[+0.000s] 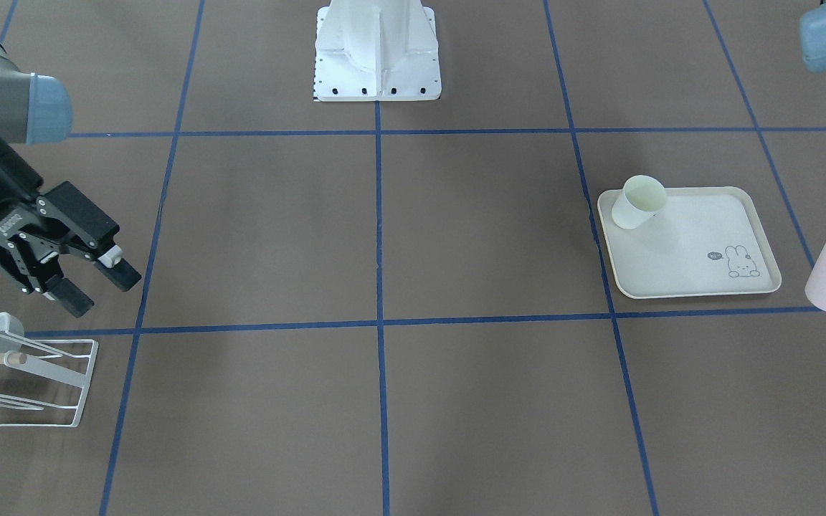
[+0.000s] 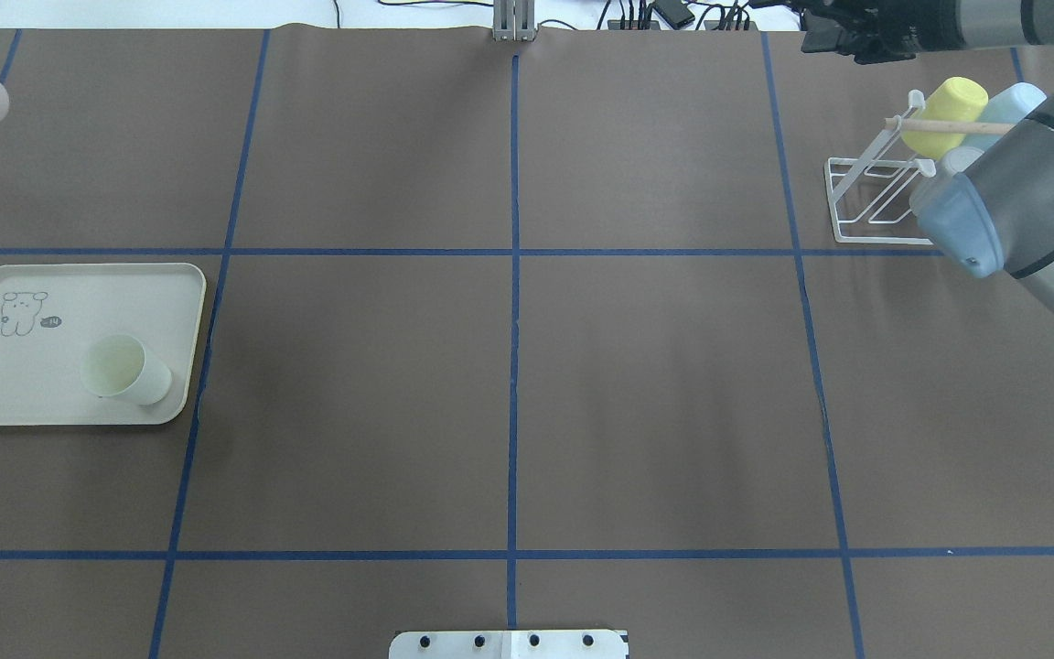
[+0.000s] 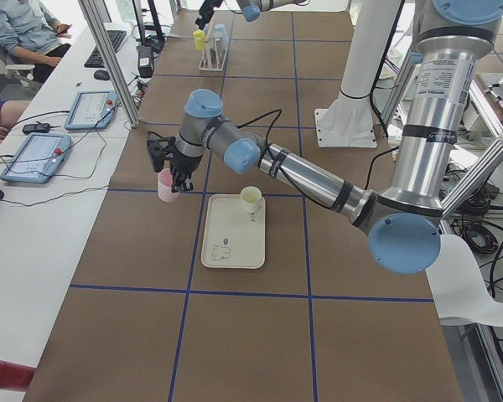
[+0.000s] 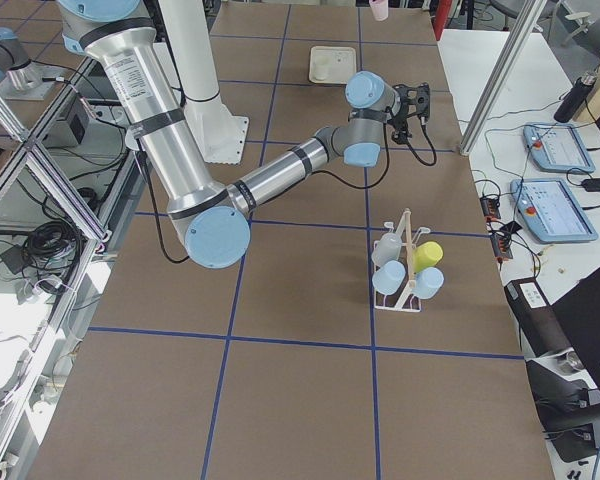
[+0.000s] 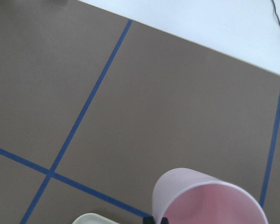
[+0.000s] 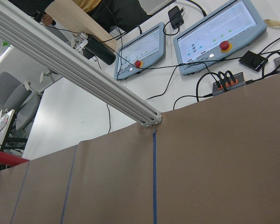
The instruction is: Transfer IKEA cup to right arm and place on rack
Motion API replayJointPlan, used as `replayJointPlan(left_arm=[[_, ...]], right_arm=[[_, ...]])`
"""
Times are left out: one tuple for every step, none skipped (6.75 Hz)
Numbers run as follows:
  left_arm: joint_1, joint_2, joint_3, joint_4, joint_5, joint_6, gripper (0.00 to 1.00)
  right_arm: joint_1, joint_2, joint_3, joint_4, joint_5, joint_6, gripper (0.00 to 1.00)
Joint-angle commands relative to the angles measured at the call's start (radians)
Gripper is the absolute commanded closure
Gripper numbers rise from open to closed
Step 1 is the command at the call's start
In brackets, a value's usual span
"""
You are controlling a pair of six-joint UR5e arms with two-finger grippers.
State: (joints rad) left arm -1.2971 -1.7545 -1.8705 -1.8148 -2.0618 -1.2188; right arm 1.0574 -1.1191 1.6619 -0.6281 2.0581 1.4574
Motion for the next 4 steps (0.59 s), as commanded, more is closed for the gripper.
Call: replayJointPlan(left_arm=[[0.109, -0.031, -0.018, -0.117, 0.088, -0.358, 1.00], [0.157, -0.033, -0.019, -0.203, 0.113, -0.522, 1.00], [0.188, -0.036, -0.022, -0.325, 0.115, -0.695, 1.00], [0.234, -0.034, -0.027, -0.448, 0.142, -0.887, 1.00]], right_arm=[[-0.100, 0.063, 0.002, 0.007, -0.068, 0.157, 0.01], [-0.175, 0.088, 0.002, 0.034, -0.152, 0.222, 0.01], [-0.247, 0.114, 0.002, 0.060, -0.229, 0.307, 0.01], [-0.308, 0.149, 0.004, 0.062, -0.290, 0.355, 0.01]])
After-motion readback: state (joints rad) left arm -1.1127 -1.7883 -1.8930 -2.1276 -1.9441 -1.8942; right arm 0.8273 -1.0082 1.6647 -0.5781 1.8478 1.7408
